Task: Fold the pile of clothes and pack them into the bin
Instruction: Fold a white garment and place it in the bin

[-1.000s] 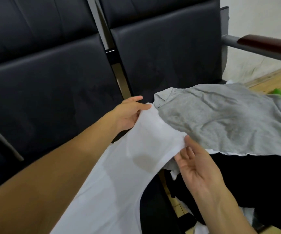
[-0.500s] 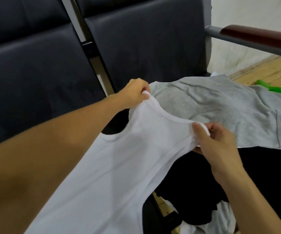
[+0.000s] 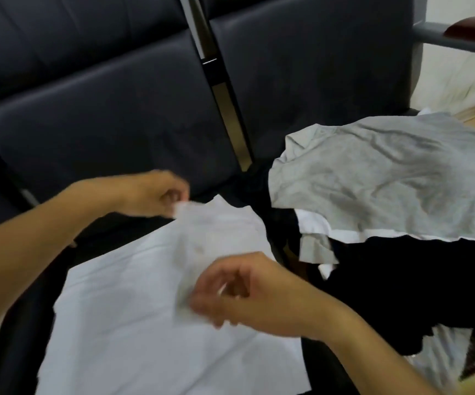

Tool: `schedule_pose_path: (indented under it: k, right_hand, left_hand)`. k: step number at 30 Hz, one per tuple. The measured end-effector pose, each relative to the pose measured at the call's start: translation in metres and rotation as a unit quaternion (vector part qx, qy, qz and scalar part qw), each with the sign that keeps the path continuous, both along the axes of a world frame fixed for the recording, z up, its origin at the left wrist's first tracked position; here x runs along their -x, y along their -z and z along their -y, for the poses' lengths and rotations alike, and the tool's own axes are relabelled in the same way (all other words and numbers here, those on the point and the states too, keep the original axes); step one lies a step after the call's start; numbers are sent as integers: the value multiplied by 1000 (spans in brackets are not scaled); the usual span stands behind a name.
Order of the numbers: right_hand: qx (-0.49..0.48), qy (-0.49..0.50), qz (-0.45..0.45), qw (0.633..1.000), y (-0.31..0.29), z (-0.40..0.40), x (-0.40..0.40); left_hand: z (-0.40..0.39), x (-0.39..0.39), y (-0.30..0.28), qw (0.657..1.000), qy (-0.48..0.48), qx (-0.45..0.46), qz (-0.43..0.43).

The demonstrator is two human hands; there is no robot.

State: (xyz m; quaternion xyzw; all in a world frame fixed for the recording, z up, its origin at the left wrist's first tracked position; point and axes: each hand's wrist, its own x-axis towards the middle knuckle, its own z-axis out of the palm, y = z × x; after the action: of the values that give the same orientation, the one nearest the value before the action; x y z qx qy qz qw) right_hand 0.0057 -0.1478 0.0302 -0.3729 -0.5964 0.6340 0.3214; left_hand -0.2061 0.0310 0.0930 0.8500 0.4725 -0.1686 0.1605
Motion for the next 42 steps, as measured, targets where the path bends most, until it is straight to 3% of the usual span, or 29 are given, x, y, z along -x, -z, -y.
schedule_pose_path:
  k: [1,3,6,8,12,17,19,23,30,32,35,38,42]
  right_hand:
    - [3,-22,21,1000,5,2,5]
    - [-16,46,89,995,19,0,2]
    - [-57,130,325,935,41,-9,-19]
    - [-22,122,441,889,50,-9,-31]
    - [23,65,503,862,60,-3,-20]
    - [-13,84,575,813,71,-11,1]
    - [7,70,570,818,73,-19,2]
    - [1,109,518,848,68,-35,-14]
    - [-127,216,228,941,11,-32,-11]
    - [-177,224,188,940,-8,-26,0]
    - [-291,234,178,910,-61,-11,21]
    - [-365,181,185,894,-136,11,32]
    - [-399,103,209,887,-229,51,34]
  left_hand:
    - [10,21,5,997,-20,33,-69]
    - [21,42,23,989,-50,59,-129]
    - [25,30,58,998,-28,13,-48]
    - [19,3,81,1000,-2,-26,-4]
    - [3,-56,109,988,144,-47,-10]
    - [-20,-67,117,985,159,-25,-61]
    - [-16,-53,116,989,139,-13,-47]
    - [3,-12,93,992,8,-91,88]
    - [81,96,-10,955,-123,-173,206]
    - [112,114,-40,937,-157,-194,246]
    - [170,142,-98,901,-193,-246,301]
    - [232,166,-157,877,-205,-294,320]
    - [299,184,-213,869,-215,-308,321]
